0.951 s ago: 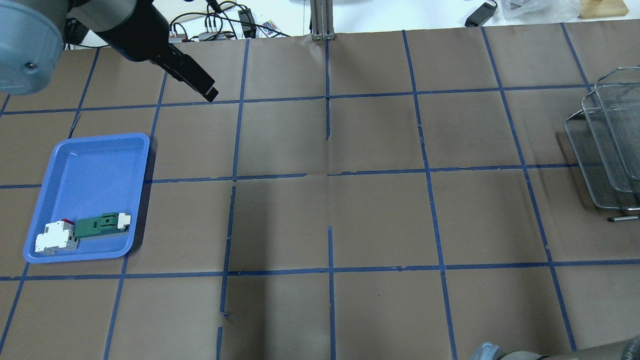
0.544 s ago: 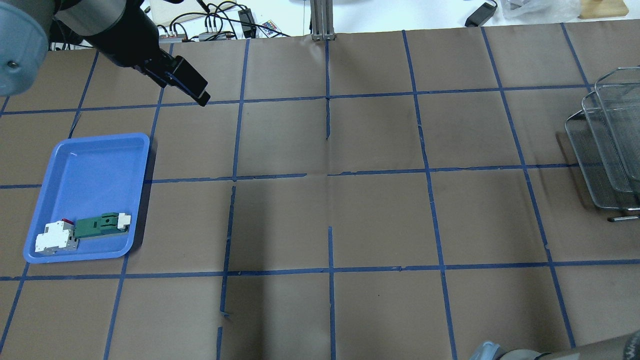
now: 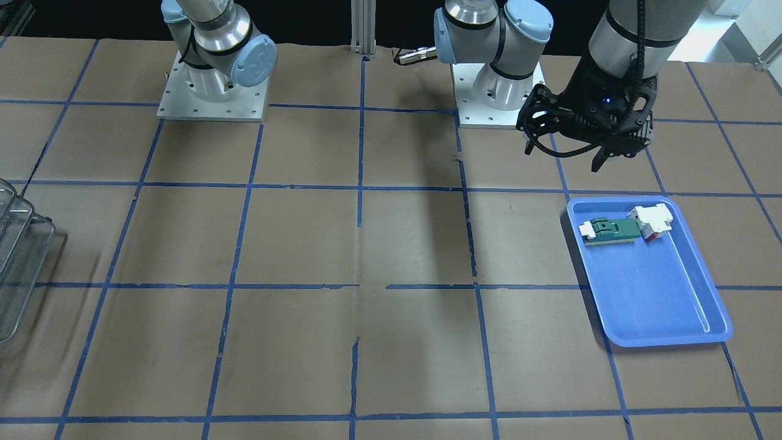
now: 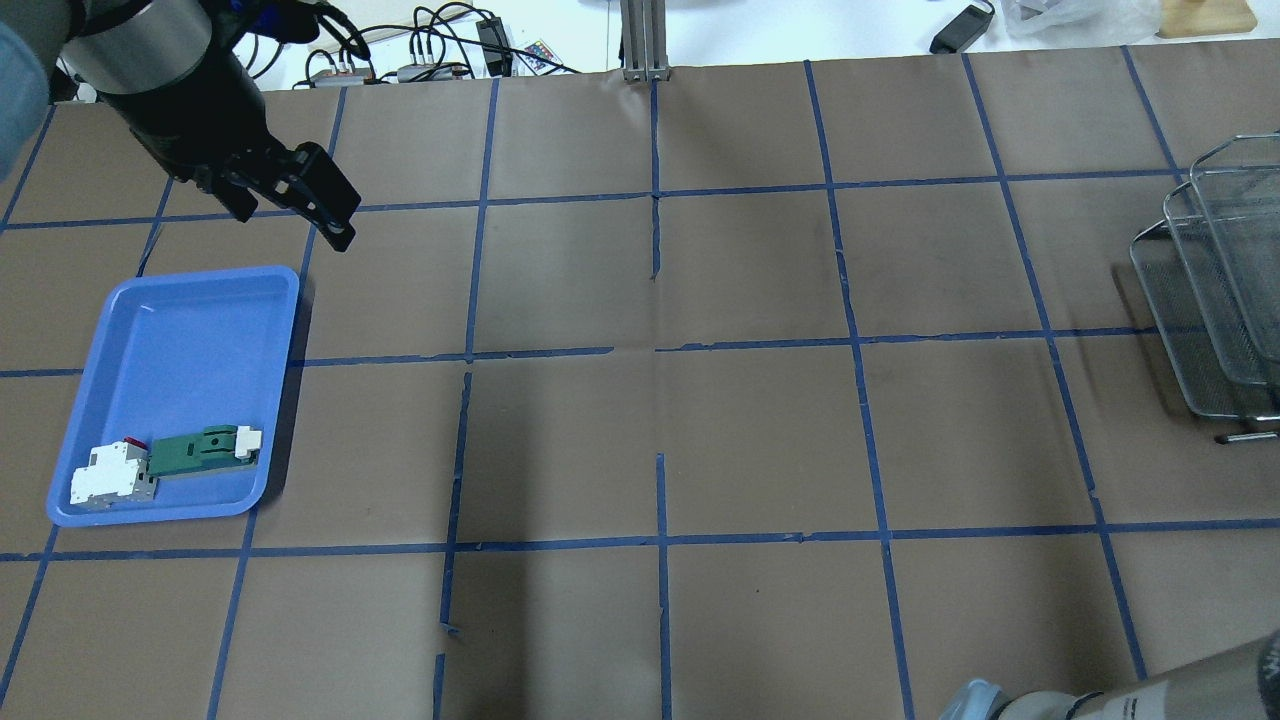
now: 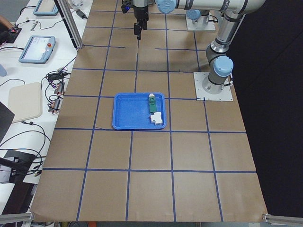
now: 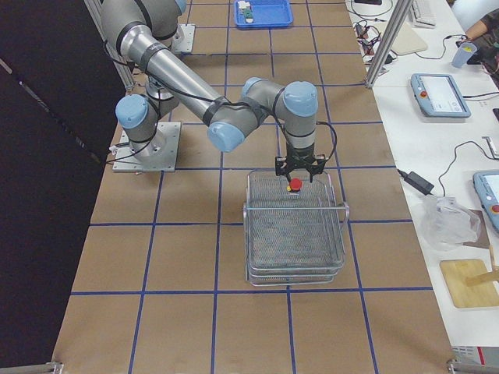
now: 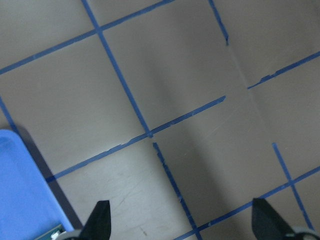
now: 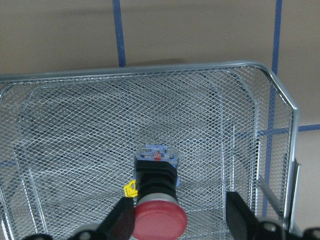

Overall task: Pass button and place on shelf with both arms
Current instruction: 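Carry the button to the wire basket with the right gripper while the left gripper withdraws, then lower the button into the wire basket and open the right gripper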

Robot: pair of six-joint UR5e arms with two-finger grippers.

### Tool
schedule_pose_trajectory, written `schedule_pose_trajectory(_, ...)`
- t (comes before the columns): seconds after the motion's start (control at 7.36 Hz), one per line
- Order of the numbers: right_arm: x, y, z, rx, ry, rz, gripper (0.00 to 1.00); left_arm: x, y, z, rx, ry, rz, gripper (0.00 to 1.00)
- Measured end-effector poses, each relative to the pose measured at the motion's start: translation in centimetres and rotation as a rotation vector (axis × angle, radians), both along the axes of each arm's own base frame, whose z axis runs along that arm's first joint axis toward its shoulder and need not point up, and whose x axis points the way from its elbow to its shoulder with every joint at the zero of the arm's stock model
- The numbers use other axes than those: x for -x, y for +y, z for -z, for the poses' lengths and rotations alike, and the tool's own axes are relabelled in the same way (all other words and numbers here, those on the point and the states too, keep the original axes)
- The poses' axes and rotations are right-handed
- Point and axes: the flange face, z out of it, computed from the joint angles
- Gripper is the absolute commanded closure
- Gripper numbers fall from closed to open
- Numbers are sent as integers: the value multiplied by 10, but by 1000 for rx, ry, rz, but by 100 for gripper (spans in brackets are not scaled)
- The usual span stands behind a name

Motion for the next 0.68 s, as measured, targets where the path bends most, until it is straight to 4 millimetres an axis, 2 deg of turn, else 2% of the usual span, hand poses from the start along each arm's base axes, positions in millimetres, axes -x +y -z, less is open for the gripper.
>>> schedule_pose_trajectory(0.14,-5,6,-9,-4,-7,26,24,-1,0,1,0,-6,-73,0)
schedule_pose_trajectory(0.27,-19,17,-28,-8,-21,73,20,-1,-1,1,3,-4,-131,0)
schedule_pose_trajectory(0.41,-43,33,-51,-17,-48,142,18,2,-2,1,5,19,-190,0)
schedule_pose_trajectory(0.68,-121,66,-83,-78,-127,305,11,9,-4,2,0,74,-296,0)
